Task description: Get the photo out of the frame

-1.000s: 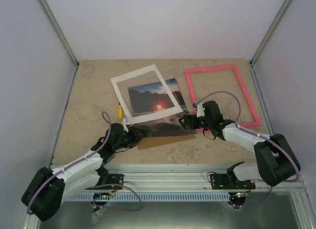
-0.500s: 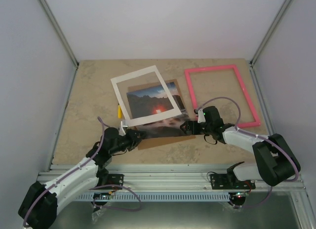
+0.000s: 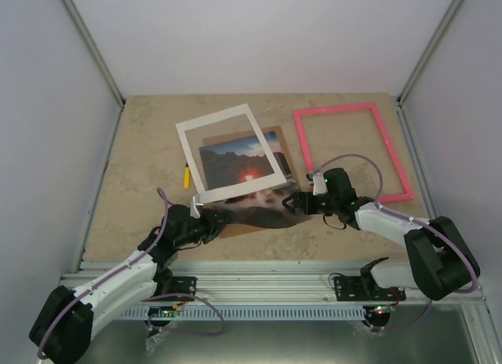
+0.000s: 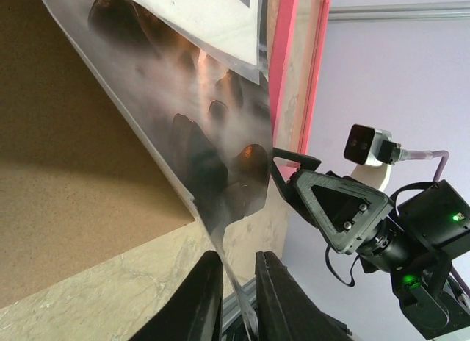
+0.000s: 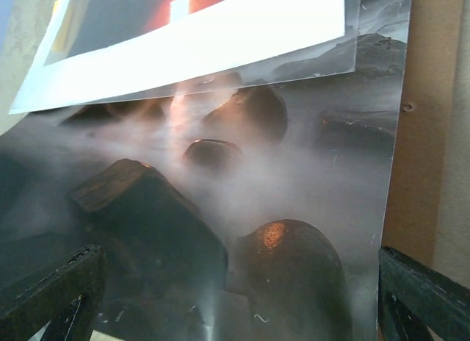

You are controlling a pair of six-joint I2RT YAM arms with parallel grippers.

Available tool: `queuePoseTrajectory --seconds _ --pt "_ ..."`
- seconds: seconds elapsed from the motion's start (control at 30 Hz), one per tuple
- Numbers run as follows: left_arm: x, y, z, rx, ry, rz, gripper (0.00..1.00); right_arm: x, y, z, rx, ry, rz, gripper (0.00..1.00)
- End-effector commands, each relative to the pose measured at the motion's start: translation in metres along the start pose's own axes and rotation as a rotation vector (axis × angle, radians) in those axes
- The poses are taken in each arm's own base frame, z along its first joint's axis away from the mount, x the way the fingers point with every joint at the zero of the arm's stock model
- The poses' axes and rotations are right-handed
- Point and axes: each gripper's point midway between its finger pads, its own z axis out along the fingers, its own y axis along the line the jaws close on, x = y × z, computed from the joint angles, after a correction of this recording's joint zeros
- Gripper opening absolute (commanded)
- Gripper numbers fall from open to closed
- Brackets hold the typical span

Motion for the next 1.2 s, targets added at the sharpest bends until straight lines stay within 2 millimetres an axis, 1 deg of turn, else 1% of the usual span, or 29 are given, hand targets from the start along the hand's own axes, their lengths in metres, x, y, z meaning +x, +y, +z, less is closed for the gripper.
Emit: queuePoseTrajectory --seconds 0.0,0.2,0.43,0.57,0.73,0.97,1.03,1.13,1.17 --pt "0.005 0.003 0.000 0.004 0.021 0.001 0.17 -0.001 0.015 -0.002 -0.087 -0.004 0.010 0.98" --pt "0.006 0.020 0.001 -0.056 0.024 -0.010 0.21 -0.003 0.016 0.004 -0.120 0.007 0.018 0.98" --pt "0.008 0.039 0.001 -0.132 0.029 -0.004 0.22 -0.004 0.007 0.008 -0.150 0.028 0.040 0.97" --pt "0.010 0.045 0.002 -0.153 0.042 -0.001 0.22 -0.007 0.008 0.011 -0.189 0.036 0.044 0.95" --pt "0.012 0.049 0.002 -0.163 0.055 0.005 0.21 -0.013 0.013 0.018 -0.229 0.056 0.039 0.92" --pt "0.012 0.050 0.000 -0.174 0.053 0.023 0.21 -0.027 0.010 0.025 -0.263 0.059 0.050 0.89" --pt "0.012 0.050 -0.001 -0.173 0.052 0.027 0.21 -0.030 0.009 0.029 -0.270 0.069 0.059 0.85" --pt "0.013 0.050 -0.001 -0.174 0.057 0.030 0.21 -0.035 0.009 0.034 -0.283 0.072 0.061 0.83" --pt "0.013 0.050 0.000 -0.172 0.057 0.031 0.21 -0.036 0.006 0.037 -0.275 0.077 0.066 0.82"
